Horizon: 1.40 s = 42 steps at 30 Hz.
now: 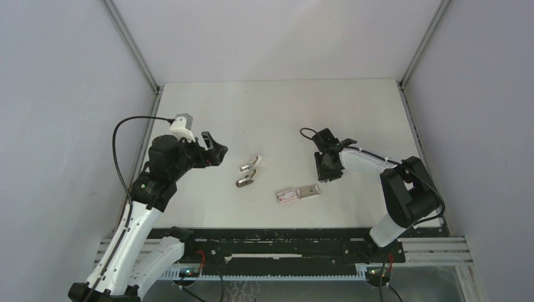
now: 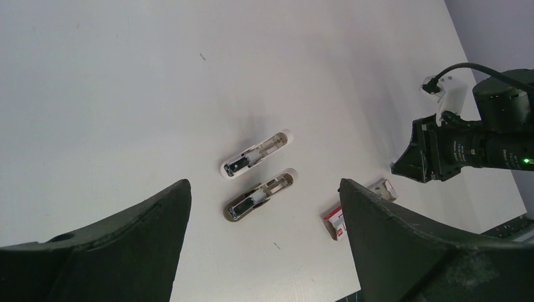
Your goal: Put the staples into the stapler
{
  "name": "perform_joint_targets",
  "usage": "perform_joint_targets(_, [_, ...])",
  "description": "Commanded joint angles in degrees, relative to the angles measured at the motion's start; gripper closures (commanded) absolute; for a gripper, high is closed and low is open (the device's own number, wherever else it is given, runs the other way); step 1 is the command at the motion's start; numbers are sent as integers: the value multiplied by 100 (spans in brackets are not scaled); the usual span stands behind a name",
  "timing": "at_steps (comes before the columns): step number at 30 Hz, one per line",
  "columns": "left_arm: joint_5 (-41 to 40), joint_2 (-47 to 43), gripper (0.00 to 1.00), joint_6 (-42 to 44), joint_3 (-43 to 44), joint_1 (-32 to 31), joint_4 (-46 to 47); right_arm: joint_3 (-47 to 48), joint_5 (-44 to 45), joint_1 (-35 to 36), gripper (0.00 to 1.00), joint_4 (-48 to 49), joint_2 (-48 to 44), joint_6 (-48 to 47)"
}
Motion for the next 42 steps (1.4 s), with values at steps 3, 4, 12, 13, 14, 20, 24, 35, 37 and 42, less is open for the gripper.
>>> perform_joint_targets(3, [92,-4,9,-17,-73,45,193,158,-39,66,67,192,78,-675])
perform_joint_targets(4, [92,-2,9,-19,-73,49,192,185,-79,64,67,187,115,-763])
perform_joint_targets(12, [89,33,9,-10,-64,45,189,307,-172,16,70,220,300,-1090])
perform_joint_targets(13, [97,40,9,-11,-66,45,189,327,-145,12,70,219,316,-1109])
perform_joint_targets(14, [98,46,9,-9,-65,43,189,345,-103,8,70,211,326,-1119])
perform_joint_targets(20, [112,62,9,-11,-60,47,189,387,-122,-40,70,241,376,-1218])
perform_joint_targets(24, [118,67,9,-10,-63,44,189,388,-122,-45,72,222,376,-1227])
perform_joint_targets(35, [177,68,9,-72,-66,46,193,388,-125,-25,84,132,337,-1171])
perform_joint_targets(37, [251,51,10,-166,-112,47,271,388,-100,-17,86,119,289,-1124])
perform_joint_targets(42, [533,-31,11,-820,-1172,-45,1476,388,-92,-11,88,70,27,-943])
